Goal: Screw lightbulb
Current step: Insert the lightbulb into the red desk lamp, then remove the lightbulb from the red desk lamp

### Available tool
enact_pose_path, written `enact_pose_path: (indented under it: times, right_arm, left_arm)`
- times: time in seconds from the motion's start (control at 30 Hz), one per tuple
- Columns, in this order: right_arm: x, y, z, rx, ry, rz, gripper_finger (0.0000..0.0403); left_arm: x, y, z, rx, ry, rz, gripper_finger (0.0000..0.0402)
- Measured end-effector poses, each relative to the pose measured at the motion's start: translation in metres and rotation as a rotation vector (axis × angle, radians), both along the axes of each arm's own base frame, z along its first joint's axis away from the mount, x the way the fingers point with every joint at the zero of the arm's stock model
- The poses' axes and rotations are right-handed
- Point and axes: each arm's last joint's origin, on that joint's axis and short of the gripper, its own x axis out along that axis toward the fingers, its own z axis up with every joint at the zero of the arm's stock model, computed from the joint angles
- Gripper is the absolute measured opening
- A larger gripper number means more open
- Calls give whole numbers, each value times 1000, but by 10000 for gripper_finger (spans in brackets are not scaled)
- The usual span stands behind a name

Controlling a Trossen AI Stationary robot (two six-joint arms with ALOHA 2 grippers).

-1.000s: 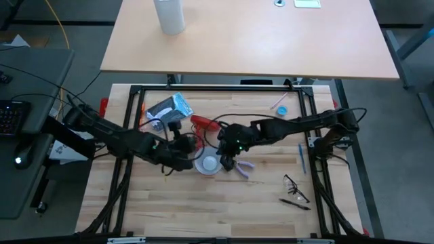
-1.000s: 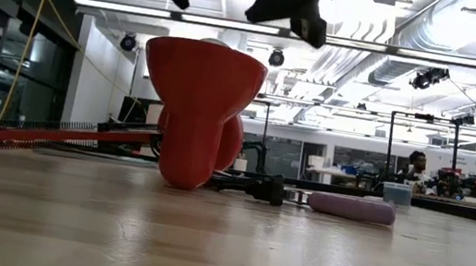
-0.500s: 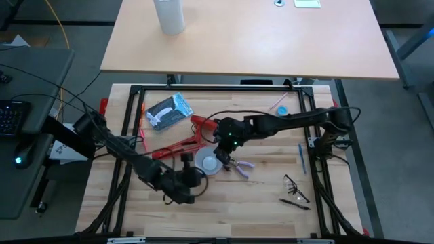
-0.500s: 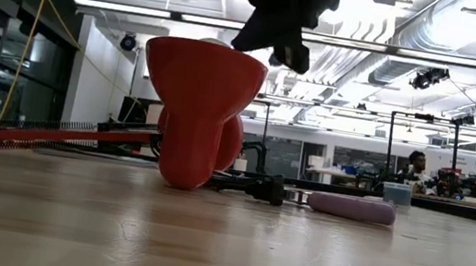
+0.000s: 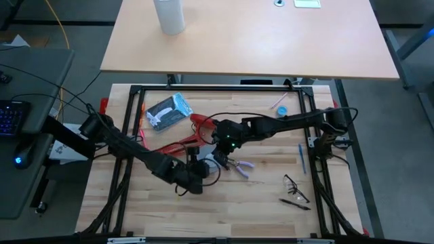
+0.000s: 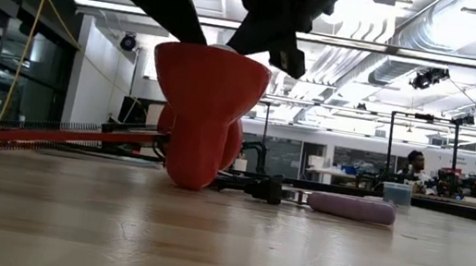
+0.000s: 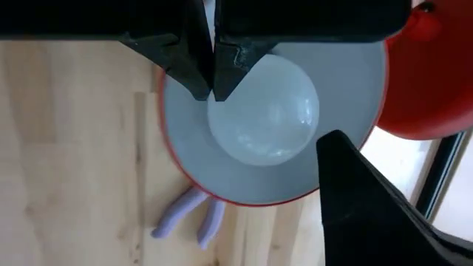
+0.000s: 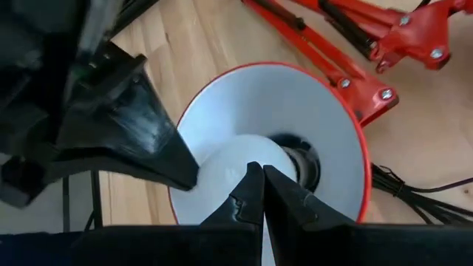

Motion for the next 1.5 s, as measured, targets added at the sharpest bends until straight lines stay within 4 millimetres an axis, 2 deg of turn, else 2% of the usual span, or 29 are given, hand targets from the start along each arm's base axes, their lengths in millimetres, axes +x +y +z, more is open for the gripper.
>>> enact_pose_path:
  times: [0.37, 0.73, 0.97, 1.17, 1.37, 1.5]
  right_arm:
    - [2, 4, -6, -32, 17, -38, 0]
    - [-1, 17, -7, -63, 51, -41, 0]
    - [-3, 21, -5, -23, 44, -8, 0]
    - [-10, 19, 11, -37, 3, 0, 0]
    - [-26, 13, 40, -84, -67, -13, 0]
    - [-40, 21, 52, -103, -55, 10, 0]
  left_arm:
    - [9, 21, 0, 22, 28, 12, 0]
    - [2, 30, 2, 126, 99, 11, 0]
    - [-7, 46, 25, 260, 36, 91, 0]
    - [-25, 64, 56, 303, -20, 142, 0]
    - [-50, 72, 83, 199, -116, 198, 0]
    - [-68, 68, 93, 57, -173, 236, 0]
